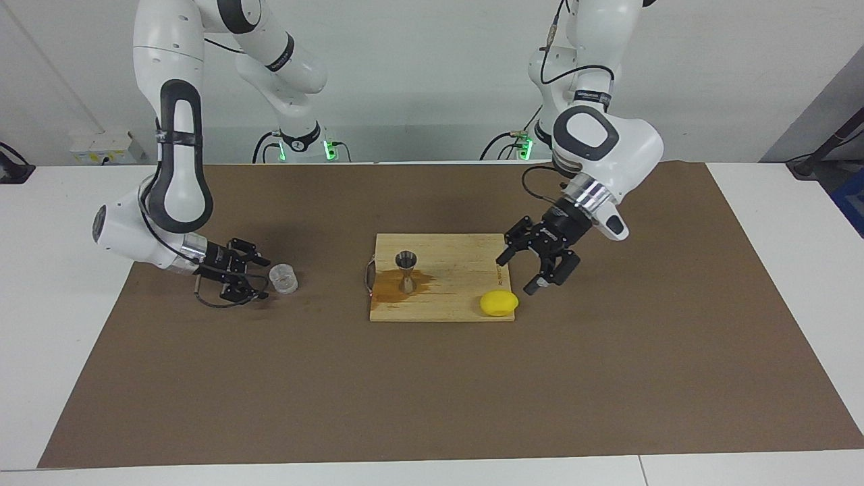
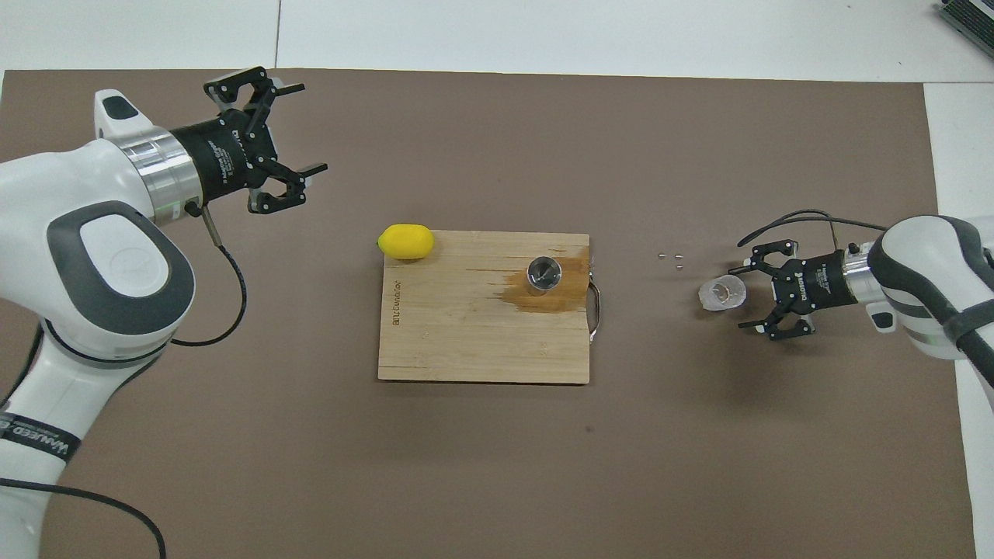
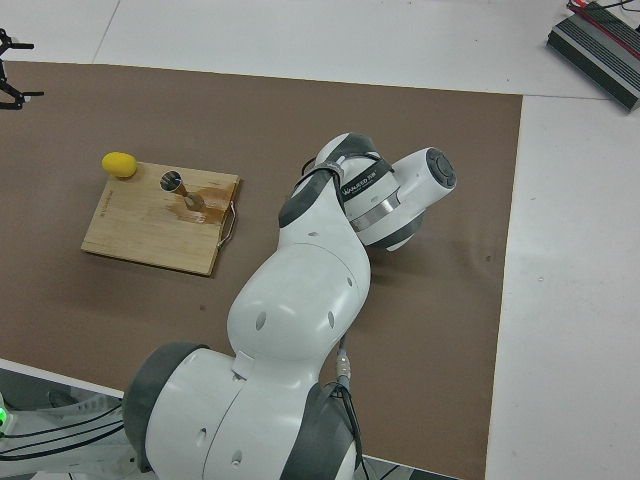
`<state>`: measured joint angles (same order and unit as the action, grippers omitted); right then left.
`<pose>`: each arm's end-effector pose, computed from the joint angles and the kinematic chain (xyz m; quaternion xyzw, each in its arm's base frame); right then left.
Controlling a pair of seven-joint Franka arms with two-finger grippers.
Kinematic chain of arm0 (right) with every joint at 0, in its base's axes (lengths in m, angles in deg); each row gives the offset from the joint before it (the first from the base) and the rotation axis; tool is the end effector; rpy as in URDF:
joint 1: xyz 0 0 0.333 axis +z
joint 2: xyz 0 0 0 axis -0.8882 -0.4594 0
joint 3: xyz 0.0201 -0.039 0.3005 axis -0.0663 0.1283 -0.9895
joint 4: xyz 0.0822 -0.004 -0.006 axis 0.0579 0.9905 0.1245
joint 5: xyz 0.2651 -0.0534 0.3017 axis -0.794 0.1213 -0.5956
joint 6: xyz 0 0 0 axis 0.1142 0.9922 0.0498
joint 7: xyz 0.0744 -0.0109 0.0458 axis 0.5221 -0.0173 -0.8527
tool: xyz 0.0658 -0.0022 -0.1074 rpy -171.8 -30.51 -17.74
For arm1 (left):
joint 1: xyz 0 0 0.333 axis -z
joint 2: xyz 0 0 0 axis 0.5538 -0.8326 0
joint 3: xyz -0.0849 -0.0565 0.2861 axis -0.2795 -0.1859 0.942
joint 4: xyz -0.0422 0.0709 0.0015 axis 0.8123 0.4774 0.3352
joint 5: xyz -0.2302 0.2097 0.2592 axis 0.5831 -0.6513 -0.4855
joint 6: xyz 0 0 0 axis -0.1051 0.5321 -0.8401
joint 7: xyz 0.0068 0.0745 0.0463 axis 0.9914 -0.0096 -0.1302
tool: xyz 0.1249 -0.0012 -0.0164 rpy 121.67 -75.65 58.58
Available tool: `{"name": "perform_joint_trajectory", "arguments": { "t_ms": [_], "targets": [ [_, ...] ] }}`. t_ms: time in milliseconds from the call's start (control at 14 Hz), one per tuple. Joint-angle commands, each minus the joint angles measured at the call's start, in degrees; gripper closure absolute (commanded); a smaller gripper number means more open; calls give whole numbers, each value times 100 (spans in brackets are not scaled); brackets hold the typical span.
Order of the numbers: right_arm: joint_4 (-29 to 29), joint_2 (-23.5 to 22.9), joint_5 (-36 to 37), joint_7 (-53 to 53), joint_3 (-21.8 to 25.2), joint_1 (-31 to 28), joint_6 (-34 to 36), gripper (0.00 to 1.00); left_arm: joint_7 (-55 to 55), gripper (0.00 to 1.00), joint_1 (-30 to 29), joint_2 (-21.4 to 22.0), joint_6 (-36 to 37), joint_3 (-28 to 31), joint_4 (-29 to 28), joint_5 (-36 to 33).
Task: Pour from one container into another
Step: 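Grasp the clear cup with the right gripper while the left gripper withdraws, then lift the clear cup with the right gripper and carry it above the metal cup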
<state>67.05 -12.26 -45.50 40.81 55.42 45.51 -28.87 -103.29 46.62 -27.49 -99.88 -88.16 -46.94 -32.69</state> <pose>0.5603 -0.0761 0.2219 -0.6847 0.6404 0.2689 0.2209 0.6424 -0.1520 0.4730 0.6935 0.5875 0.0305 0.4160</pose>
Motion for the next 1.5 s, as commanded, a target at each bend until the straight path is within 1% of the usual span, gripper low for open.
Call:
{"name": "perform_joint_trajectory", "arguments": {
  "t_ms": [0,71,142,214,285,427,570,641,712,783,855,926,997,1068,1211,1353,1424],
  "targets": [
    [298,176,-310,-174,-25,-18,-132,8,0,0,-313,137,107,-68,169,-1928],
    [316,193,-406,-174,-25,-9,-132,8,18,0,-445,251,386,-68,178,-2510],
    [377,202,-460,-174,-25,-9,-141,8,44,0,-647,426,702,-68,152,-2716],
    [395,211,-582,-174,-25,0,-141,8,131,0,-884,585,1149,-59,143,-2753],
    [430,237,-696,-157,-16,0,-141,9,506,0,-1034,647,1528,-25,169,-2762],
    [517,272,-960,-156,-16,-9,-132,11,1674,0,-1368,805,2170,28,169,-2762],
    [597,299,-1040,-165,-16,-9,-132,13,2528,0,-1518,902,2707,64,169,-2814],
    [606,316,-1058,-165,-16,-9,-132,14,2853,0,-1528,920,2962,72,204,-3198],
    [641,317,-1067,-191,-16,-9,-132,19,3161,0,-1493,955,3217,46,283,-3706],
    [623,317,-1067,-218,-16,-18,-97,33,3460,0,-1423,955,3489,29,371,-4059],
    [615,317,-1067,-209,-16,-18,-88,53,3768,0,-1413,955,3735,-6,441,-4254],
    [606,317,-1067,-201,-16,-26,-80,69,4058,0,-1413,964,3990,-41,477,-4387],
    [597,317,-1067,-183,-16,-26,-88,91,4400,0,-1431,1008,4219,-94,477,-4484],
    [580,317,-1067,-174,-16,-26,-88,100,4804,0,-1457,1078,4369,-129,477,-4511],
    [544,317,-1058,-148,-7,-44,-88,100,5447,0,-1484,1096,4773,-191,529,-4537],
    [509,404,-1058,-104,-16,-9,-97,100,5922,0,-1501,1113,5334,-252,801,-4931],
    [500,474,-1058,9,-24,26,-123,100,6133,0,-1519,1113,5564,-314,959,-5020]
  ]
}}
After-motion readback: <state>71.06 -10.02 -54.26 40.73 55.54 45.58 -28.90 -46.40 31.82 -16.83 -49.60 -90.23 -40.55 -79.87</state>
